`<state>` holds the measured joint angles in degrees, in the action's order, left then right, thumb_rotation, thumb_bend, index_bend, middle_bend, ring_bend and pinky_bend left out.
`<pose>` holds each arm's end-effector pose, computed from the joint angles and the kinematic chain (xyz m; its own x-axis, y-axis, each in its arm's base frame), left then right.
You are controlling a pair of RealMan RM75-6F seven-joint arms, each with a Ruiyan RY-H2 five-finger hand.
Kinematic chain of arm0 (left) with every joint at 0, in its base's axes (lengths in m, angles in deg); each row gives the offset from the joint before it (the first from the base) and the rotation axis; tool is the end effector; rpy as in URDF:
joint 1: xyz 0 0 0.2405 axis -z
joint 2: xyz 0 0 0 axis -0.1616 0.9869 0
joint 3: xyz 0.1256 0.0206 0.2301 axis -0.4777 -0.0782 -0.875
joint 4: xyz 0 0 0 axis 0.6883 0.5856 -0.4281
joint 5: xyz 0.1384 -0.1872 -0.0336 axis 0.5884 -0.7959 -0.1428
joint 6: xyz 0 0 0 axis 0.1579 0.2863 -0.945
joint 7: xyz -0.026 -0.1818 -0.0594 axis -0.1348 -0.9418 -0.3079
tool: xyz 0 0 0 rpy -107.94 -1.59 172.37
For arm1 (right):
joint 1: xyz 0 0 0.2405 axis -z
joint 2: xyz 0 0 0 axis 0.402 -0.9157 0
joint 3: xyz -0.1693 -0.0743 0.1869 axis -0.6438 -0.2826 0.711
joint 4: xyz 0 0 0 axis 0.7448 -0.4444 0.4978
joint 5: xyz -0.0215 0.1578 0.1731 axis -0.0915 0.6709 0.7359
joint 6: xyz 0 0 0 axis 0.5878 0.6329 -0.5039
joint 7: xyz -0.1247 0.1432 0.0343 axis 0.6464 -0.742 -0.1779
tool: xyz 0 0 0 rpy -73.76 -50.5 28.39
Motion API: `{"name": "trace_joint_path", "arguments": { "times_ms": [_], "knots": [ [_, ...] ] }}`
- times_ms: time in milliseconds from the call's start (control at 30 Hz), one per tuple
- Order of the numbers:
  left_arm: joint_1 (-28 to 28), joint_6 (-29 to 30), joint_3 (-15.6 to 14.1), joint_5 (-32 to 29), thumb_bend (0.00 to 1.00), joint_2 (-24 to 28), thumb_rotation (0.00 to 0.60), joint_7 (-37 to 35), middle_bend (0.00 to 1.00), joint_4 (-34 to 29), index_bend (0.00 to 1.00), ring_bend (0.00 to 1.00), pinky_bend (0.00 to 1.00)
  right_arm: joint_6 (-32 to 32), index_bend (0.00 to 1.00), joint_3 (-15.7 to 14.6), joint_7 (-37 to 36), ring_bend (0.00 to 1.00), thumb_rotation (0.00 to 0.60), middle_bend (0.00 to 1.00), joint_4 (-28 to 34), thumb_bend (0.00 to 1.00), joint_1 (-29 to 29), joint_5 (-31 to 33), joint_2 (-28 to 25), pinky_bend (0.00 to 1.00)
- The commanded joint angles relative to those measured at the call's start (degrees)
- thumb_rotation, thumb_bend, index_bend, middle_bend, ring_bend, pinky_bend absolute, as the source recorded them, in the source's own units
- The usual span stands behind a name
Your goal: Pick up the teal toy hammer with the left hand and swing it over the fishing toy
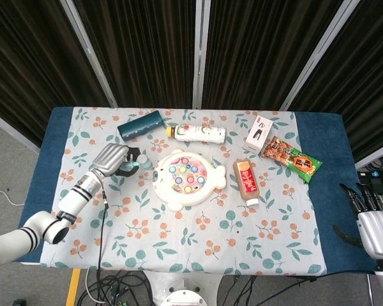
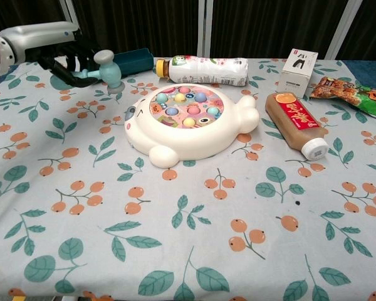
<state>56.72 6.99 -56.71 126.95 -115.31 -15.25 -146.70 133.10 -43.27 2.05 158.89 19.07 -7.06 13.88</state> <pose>-0.1881 0.4657 -0.0164 0.2708 0.3079 0.9120 0.9143 -0.3788 -0.1436 -0.3204 -0.2268 0.1652 0.4082 0.0016 0.9129 -0.9082 -0.1005 0.4063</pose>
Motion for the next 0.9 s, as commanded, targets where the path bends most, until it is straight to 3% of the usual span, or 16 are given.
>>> {"name": "trace_joint_path", "arguments": {
  "times_ms": [33, 400, 633, 900],
  "knots": [
    [-1.78, -0.33, -1.66, 0.15, 0.56, -3.79, 0.600, -2.01, 0.56, 6.21, 0.59, 0.46, 0.52, -0.06, 0.07, 0.07, 0.23, 0.00, 0.600, 0.17, 0.22, 0.12, -0.02, 0.16, -0.08, 0.00],
    [-2.58, -1.88, -3.32, 2.23, 0.44, -8.09, 0.600, -4.44, 0.51, 13.40, 0.54, 0.39, 0.47, -0.35, 0.07, 0.06, 0.67, 0.00, 0.600, 0.17, 0.64, 0.12, -0.01, 0.52, -0.03, 0.00],
    [-3.11, -2.01, -3.72, 2.96, 0.36, -7.93, 0.600, -4.38, 0.38, 13.32, 0.39, 0.28, 0.42, -0.23, 0.07, 0.09, 0.85, 0.00, 0.600, 0.17, 0.84, 0.12, -0.02, 0.37, -0.13, 0.00],
    [-3.69, -1.80, -3.38, 2.95, 0.33, -6.78, 0.600, -3.55, 0.35, 11.27, 0.30, 0.27, 0.41, -0.10, 0.07, 0.10, 1.02, 0.00, 0.600, 0.17, 0.95, 0.12, -0.06, 0.13, -0.06, 0.00]
  ]
}}
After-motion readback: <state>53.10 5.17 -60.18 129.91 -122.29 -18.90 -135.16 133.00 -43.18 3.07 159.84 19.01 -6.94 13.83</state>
